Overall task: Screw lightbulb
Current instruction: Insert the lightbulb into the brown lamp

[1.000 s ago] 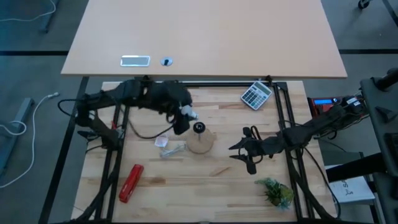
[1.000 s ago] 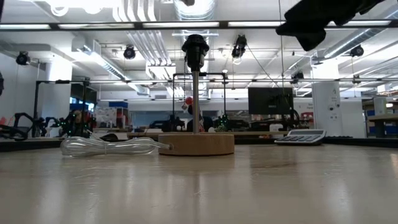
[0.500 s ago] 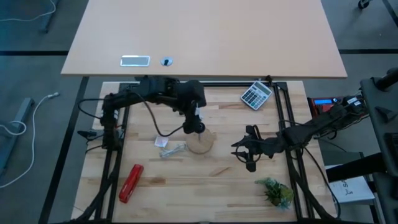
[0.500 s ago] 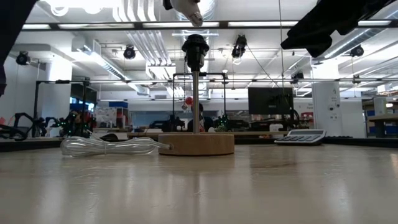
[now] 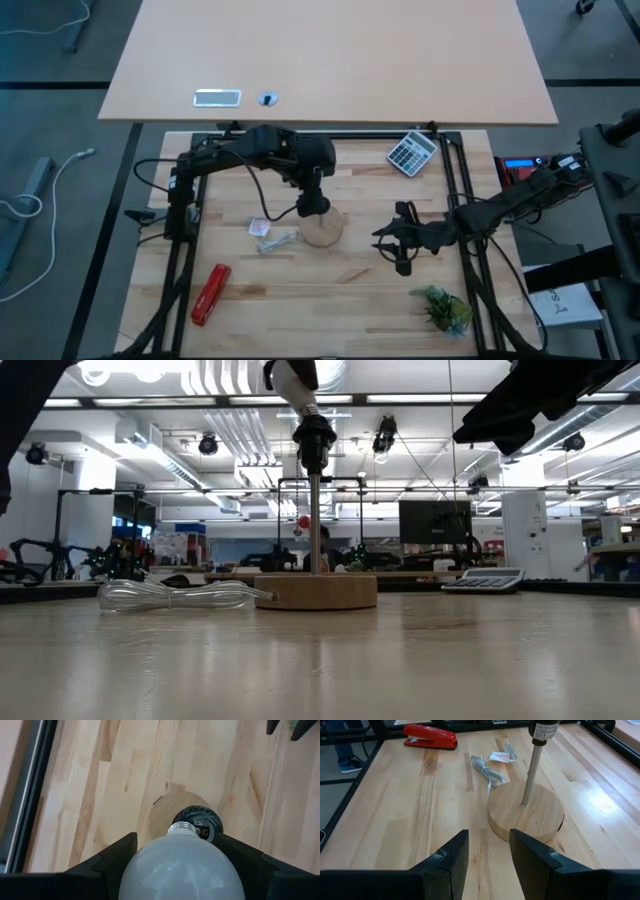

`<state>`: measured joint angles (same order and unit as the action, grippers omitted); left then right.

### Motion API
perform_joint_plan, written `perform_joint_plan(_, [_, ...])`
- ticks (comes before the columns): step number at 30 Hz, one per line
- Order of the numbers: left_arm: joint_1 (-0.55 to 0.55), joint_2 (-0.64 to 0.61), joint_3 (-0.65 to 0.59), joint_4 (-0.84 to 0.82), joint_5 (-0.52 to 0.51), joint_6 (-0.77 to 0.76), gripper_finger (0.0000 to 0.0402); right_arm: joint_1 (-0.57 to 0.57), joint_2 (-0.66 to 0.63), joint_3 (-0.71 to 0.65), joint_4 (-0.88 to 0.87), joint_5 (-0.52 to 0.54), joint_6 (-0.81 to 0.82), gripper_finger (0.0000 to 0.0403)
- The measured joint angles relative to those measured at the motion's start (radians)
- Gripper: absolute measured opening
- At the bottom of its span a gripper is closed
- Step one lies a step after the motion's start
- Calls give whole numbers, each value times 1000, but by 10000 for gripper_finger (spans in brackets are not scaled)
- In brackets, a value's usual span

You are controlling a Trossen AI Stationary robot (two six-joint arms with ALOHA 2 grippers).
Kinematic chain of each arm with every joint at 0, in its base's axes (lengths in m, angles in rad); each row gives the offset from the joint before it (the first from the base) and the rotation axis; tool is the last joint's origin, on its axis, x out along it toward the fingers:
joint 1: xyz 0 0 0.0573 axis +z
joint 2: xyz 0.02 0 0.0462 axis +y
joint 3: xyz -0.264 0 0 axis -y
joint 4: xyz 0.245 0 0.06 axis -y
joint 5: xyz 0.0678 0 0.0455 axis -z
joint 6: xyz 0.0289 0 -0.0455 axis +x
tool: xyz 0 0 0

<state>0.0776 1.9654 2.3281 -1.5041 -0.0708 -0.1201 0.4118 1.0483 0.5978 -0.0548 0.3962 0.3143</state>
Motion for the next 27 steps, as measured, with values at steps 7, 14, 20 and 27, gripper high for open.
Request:
perform_joint_plan(7, [-15,-13,27,-23,51,-28,245,0,0,-5,1,0,0,135])
perform_joint_plan(14, [-19,-13,26,-33,66,-30,245,0,0,-5,8,24,1,134])
perform_joint_plan(20, [-24,-4,15,-24,69,-23,245,0,0,-5,10,24,6,132])
perform_joint_plan(27, [-27,9,14,3,57,-23,245,0,0,-9,8,24,7,134])
